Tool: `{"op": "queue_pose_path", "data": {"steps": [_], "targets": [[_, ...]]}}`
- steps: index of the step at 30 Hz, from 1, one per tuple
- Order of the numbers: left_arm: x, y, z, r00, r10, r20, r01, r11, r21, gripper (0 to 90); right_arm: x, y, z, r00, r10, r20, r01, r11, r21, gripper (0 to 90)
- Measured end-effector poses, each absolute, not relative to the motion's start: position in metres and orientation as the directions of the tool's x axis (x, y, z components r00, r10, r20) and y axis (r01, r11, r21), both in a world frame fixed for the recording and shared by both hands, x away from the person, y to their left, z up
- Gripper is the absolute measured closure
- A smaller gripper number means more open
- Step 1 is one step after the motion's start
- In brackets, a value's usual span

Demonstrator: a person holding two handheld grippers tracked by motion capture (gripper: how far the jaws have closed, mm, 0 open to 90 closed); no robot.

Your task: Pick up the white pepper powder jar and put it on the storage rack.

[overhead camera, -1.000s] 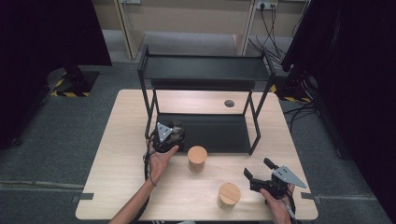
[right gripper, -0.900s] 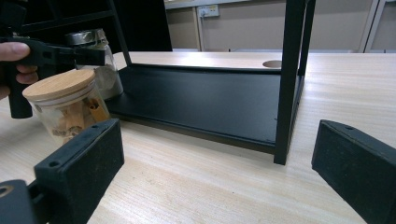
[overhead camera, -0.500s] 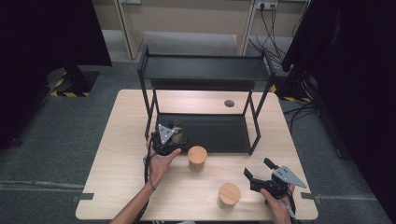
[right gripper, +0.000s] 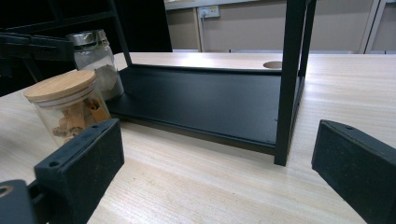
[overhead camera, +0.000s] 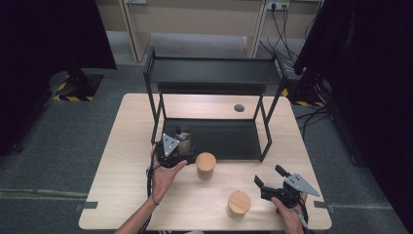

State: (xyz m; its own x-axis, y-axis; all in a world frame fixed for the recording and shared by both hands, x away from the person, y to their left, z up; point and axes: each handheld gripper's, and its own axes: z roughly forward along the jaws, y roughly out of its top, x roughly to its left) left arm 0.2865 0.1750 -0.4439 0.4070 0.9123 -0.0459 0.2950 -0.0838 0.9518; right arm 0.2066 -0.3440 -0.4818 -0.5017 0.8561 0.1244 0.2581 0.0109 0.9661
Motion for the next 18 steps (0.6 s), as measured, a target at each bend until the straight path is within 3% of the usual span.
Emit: {"op": "queue_pose_path", "data": {"steps": [18], "targets": [[0.251, 0.188, -0.444, 0.451, 0.891, -0.045, 0.252, -0.079, 0.964, 3.6, 0.207, -0.344, -0.482, -0.501, 0.856, 0.124, 0.257, 0.011, 0.966, 2.5]]}}
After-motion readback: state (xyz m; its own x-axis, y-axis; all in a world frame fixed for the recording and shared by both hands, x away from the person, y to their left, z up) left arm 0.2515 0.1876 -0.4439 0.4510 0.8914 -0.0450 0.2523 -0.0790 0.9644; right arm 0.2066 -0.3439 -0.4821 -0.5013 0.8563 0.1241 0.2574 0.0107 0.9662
